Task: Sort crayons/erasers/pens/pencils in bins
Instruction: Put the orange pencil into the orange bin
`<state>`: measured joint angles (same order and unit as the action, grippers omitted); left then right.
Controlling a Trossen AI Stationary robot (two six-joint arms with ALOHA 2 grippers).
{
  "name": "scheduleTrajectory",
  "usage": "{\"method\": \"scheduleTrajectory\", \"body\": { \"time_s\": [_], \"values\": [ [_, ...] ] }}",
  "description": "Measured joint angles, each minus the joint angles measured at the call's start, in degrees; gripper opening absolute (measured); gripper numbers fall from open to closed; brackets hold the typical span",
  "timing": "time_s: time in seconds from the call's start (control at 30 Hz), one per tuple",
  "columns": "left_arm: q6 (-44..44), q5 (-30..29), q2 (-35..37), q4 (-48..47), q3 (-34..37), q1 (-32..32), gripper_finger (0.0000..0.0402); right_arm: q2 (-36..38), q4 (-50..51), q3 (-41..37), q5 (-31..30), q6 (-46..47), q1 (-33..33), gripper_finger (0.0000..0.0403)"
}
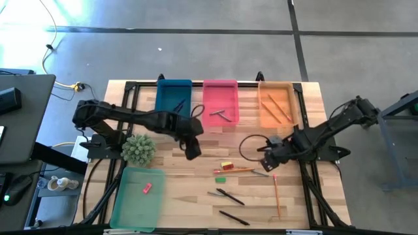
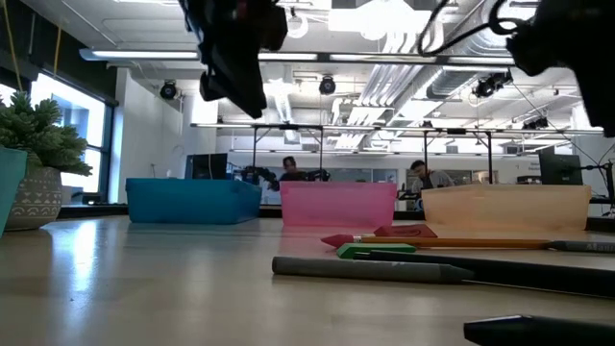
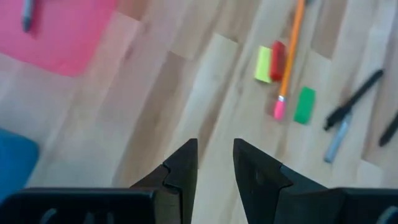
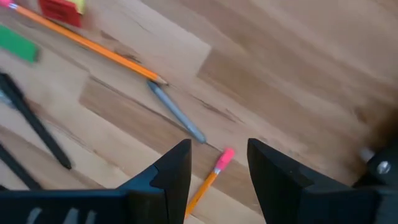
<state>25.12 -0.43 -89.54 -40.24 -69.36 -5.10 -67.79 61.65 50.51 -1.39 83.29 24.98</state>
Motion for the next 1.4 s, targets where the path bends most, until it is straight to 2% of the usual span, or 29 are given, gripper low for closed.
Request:
{"method": "scheduleTrajectory", "body": {
  "time_s": [0.33,0.67,0.97,1.2,1.4],
  "values": [
    [4.7,-2.0,0.0,0.0,0.0,6.4,0.009,0.0,-2.5,-5.8,-0.5,16.1,8.5,0.0149],
    [5.7,-2.1,0.0,0.0,0.0,7.9,0.009,-0.3,-14.1,-13.0,-1.3,27.3,13.8,0.0149],
    [6.2,-2.4,0.0,0.0,0.0,7.9,0.009,-6.5,-18.4,-13.0,-0.8,29.2,15.7,0.0149],
    [6.2,-2.4,0.0,0.1,0.0,7.9,0.009,-12.4,-20.4,-13.0,3.2,28.9,15.7,0.0149],
    [6.2,-3.8,0.0,0.0,0.0,7.9,0.009,-15.5,-20.5,-12.9,3.6,28.8,15.6,0.0142]
  ]
}}
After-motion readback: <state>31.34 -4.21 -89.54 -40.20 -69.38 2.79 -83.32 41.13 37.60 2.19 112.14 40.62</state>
